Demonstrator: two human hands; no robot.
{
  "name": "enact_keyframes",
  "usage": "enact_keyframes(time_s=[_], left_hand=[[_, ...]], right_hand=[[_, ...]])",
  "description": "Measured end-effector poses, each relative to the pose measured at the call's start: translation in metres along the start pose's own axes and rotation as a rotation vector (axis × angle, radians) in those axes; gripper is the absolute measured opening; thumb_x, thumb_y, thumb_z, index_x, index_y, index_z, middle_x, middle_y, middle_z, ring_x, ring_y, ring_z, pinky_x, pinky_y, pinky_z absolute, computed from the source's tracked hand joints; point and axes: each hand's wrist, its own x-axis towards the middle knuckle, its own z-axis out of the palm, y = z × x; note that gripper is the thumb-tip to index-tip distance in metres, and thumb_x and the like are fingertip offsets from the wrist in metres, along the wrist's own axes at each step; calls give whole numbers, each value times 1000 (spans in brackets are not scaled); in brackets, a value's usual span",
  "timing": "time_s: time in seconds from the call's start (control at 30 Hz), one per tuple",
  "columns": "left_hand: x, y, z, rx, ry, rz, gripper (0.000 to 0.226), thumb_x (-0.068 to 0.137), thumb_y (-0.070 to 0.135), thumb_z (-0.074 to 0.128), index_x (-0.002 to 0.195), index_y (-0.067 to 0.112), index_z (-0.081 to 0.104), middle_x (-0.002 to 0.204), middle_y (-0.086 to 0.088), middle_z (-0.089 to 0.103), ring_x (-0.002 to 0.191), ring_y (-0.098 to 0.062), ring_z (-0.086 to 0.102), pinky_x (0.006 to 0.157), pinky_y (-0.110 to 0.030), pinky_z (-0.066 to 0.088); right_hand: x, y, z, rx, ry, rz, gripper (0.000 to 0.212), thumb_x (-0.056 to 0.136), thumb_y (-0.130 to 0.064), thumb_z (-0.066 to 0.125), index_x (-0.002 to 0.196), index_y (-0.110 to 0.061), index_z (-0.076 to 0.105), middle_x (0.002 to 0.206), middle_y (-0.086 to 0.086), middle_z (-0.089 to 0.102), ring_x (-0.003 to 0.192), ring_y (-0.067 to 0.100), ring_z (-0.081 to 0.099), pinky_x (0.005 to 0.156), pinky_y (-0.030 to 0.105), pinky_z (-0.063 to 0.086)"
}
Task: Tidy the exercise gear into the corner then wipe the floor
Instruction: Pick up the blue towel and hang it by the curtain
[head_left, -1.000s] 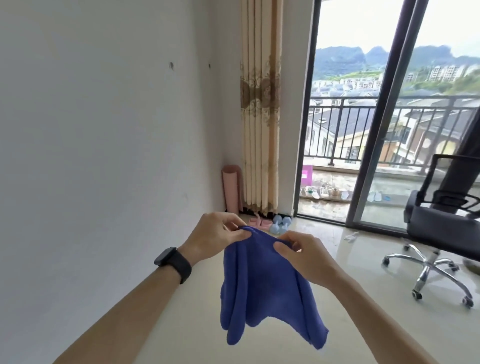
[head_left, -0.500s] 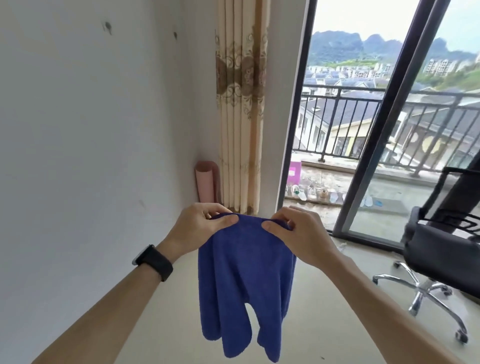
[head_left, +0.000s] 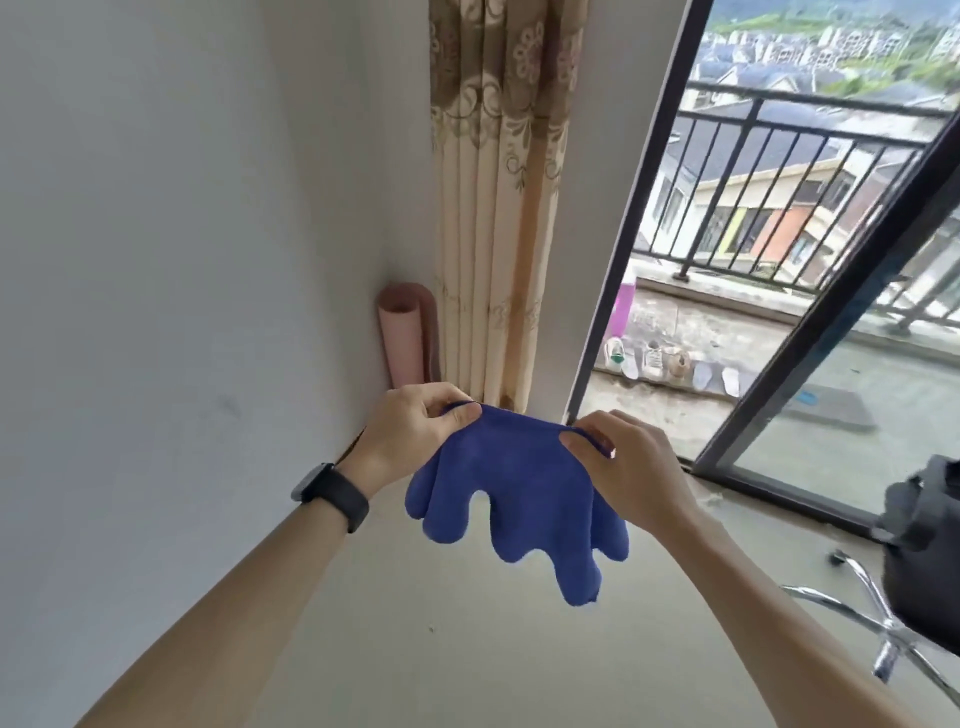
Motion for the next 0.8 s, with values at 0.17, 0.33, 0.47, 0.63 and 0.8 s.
enact_keyframes(time_s=[0.17,0.33,0.47,0.63,0.8], left_hand=[[101,-46,-10,114,63,-45,8,93,28,68,93,32,75,82,20,72,84,-1,65,73,-15,49],[206,-84,-40,218,162,-135,5,91,35,69,89,33,74,83,20,73,83,1,66,78,-26,53],[270,-99,-75,258,302,-211,8,92,31,68,85,35,70,84,19,71,87,5,62,72,-9,44],[334,-123,-135,289,437,-289,9,93,31,64,86,34,68,83,17,72,84,1,62,76,-18,48],[399,-144,-199,376,509,-263,10,93,36,61,98,36,70,85,19,66,87,-1,59,79,-25,50]], right_hand=[[132,33,42,-37,-46,-23,17,93,-44,59,81,-33,66,72,-13,63,69,5,58,62,27,48],[270,48,77,45,-131,-118,15,92,-38,64,81,-29,67,74,-12,62,71,8,59,63,26,48],[372,33,106,105,-180,-210,9,92,-36,63,85,-32,68,77,-15,62,75,6,57,71,30,50],[485,-8,142,160,-247,-296,7,92,-38,62,92,-35,68,84,-14,66,79,8,60,74,25,48],[587,-64,178,238,-234,-413,10,96,-36,57,92,-33,66,82,-13,64,77,7,58,71,17,43]])
